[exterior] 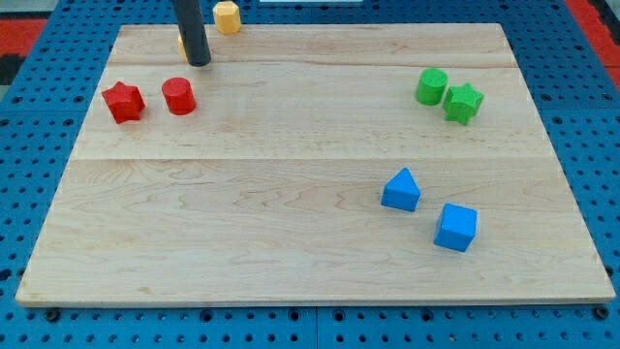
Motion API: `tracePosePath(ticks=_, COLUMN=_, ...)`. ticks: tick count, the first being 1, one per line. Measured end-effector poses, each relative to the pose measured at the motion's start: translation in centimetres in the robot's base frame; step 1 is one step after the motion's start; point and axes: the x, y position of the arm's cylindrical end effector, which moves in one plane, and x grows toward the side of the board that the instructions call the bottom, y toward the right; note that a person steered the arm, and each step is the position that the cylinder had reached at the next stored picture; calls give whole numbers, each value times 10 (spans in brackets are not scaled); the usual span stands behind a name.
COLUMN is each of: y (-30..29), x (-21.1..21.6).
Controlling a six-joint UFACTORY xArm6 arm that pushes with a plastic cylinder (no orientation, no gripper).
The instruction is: Move the red circle into the red star
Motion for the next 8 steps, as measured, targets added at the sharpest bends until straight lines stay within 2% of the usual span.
tracePosePath(ticks=1, y=-30, x=-3)
tracePosePath(ticks=3, y=0, x=-25)
tracePosePath(ticks=4, y=1, x=-8)
tracePosePath(ticks=5, y=13, x=94)
tracePosePath(ticks=6, y=17, x=155)
tracePosePath(ticks=7, y=-18, x=176)
tracePosePath(ticks=8, y=-11, x=155)
